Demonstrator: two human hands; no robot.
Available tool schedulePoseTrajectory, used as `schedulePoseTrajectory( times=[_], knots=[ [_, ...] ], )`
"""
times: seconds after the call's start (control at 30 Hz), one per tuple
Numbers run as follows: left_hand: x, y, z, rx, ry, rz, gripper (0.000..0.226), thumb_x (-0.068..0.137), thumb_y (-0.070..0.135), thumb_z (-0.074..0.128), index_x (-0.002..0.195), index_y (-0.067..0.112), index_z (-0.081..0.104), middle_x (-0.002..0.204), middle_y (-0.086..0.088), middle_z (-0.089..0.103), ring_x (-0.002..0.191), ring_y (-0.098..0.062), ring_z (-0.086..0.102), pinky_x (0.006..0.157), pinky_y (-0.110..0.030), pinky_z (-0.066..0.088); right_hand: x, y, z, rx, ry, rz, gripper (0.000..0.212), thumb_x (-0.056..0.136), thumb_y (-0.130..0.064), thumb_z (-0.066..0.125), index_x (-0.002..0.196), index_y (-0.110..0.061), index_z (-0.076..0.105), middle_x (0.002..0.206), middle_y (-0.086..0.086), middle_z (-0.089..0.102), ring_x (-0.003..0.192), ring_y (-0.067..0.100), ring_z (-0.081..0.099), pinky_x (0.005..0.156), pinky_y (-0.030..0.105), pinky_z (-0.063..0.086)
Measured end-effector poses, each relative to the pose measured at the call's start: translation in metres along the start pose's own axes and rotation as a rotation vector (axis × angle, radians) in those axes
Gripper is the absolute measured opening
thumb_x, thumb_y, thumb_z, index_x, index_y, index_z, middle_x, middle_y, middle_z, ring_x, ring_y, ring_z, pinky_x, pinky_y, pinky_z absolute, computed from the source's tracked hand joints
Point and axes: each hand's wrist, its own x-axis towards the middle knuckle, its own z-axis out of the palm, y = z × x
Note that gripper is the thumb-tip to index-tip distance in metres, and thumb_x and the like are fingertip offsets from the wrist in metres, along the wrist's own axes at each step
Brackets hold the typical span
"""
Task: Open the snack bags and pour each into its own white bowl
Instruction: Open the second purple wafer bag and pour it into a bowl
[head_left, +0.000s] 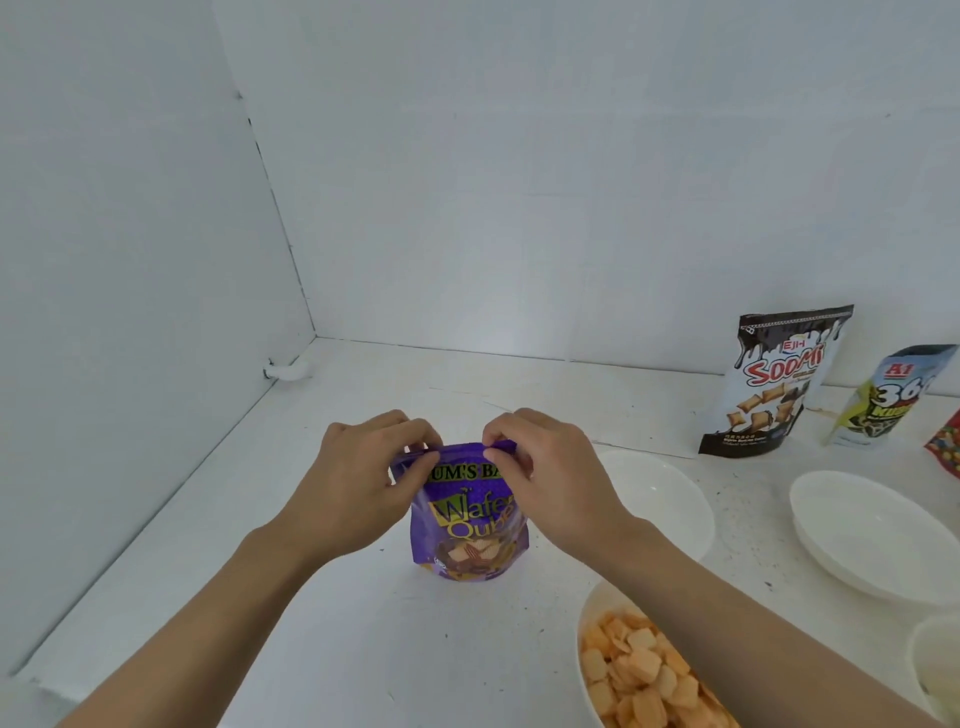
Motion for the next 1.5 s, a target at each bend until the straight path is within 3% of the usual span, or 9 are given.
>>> schedulePoseTrajectory(
  times=[0.13,0.27,0.4,0.57,0.7,0.93,1.07,1.23,1.5],
  knots=[
    [0.003,0.005,-0.01,0.017,-0.027,-0.032,0.029,0.087,0.06,0.05,0.079,0.036,0.065,0.072,0.019,0.062,0.077,-0.003,0.059,0.073,-0.034,0.047,-0.002,0.002,-0.003,0.004,-0.036,-0.061,0.012,0.087,-0.013,0.071,0.096,-0.018,0.065,0.085,-0.01,0.059,0.068,-0.005,0.041,0.067,0.017,0.036],
    [0.01,0.01,-0.013,-0.092,-0.124,-0.041,0.012,0.094,0.038,0.065,0.083,0.033,0.068,0.078,0.015,0.067,0.08,-0.006,0.062,0.067,-0.018,0.044,-0.002,0.004,-0.002,-0.076,0.004,-0.115,0.011,0.086,-0.02,0.073,0.091,-0.021,0.063,0.084,-0.012,0.064,0.084,0.01,0.045,0.079,0.033,0.039],
    [0.013,0.014,-0.012,-0.1,-0.16,-0.051,0.011,0.094,0.031,0.064,0.084,0.034,0.068,0.08,0.015,0.069,0.079,-0.005,0.062,0.063,-0.012,0.04,-0.001,0.003,0.0,-0.113,0.013,-0.112,0.01,0.091,-0.021,0.067,0.088,-0.021,0.057,0.082,-0.013,0.062,0.088,0.013,0.043,0.079,0.035,0.035],
    [0.021,0.018,-0.011,-0.378,-0.247,-0.189,0.007,0.09,0.029,0.073,0.083,0.029,0.076,0.084,0.01,0.075,0.073,-0.013,0.07,0.067,-0.03,0.056,0.006,0.008,-0.002,-0.154,-0.05,-0.117,0.007,0.093,-0.018,0.058,0.088,-0.02,0.055,0.085,-0.011,0.059,0.088,0.014,0.044,0.079,0.035,0.033],
    [0.02,0.027,-0.002,-0.553,-0.202,-0.298,0.008,0.09,0.026,0.073,0.086,0.021,0.077,0.083,0.003,0.076,0.069,-0.013,0.071,0.067,-0.019,0.053,0.012,0.015,-0.007,-0.084,-0.106,-0.143,0.01,0.095,-0.017,0.053,0.093,-0.019,0.062,0.092,-0.009,0.063,0.089,0.014,0.048,0.077,0.033,0.036],
    [0.016,0.026,0.009,-0.779,-0.287,-0.403,0.013,0.094,0.026,0.068,0.1,0.016,0.073,0.09,-0.006,0.078,0.076,-0.017,0.072,0.085,-0.041,0.055,0.012,0.021,-0.014,0.167,-0.116,-0.196,0.015,0.095,-0.001,0.06,0.091,-0.012,0.069,0.101,-0.005,0.053,0.086,0.009,0.055,0.075,0.024,0.048],
    [0.012,0.029,0.017,-0.779,-0.149,-0.235,0.011,0.092,0.021,0.069,0.102,0.019,0.07,0.089,-0.004,0.076,0.079,-0.02,0.075,0.076,-0.028,0.056,0.009,0.024,-0.01,0.254,-0.081,-0.195,0.014,0.093,0.004,0.062,0.09,-0.007,0.071,0.097,-0.003,0.058,0.088,0.01,0.057,0.075,0.025,0.048],
    [0.012,0.014,0.025,-0.549,-0.137,0.045,0.021,0.093,0.027,0.066,0.113,0.025,0.069,0.111,0.009,0.07,0.095,-0.019,0.071,0.08,-0.031,0.057,0.009,0.031,-0.013,0.283,-0.041,-0.221,0.011,0.092,0.001,0.066,0.087,-0.005,0.074,0.096,0.002,0.064,0.088,0.013,0.061,0.075,0.028,0.051],
    [0.04,-0.002,0.024,-0.289,-0.044,0.37,0.012,0.091,0.019,0.07,0.098,0.013,0.076,0.097,0.002,0.069,0.086,-0.009,0.063,0.073,-0.023,0.052,0.006,0.034,-0.008,0.217,-0.03,-0.309,0.013,0.093,0.003,0.063,0.092,-0.004,0.073,0.099,0.004,0.065,0.09,0.013,0.06,0.076,0.028,0.052]
  ],
)
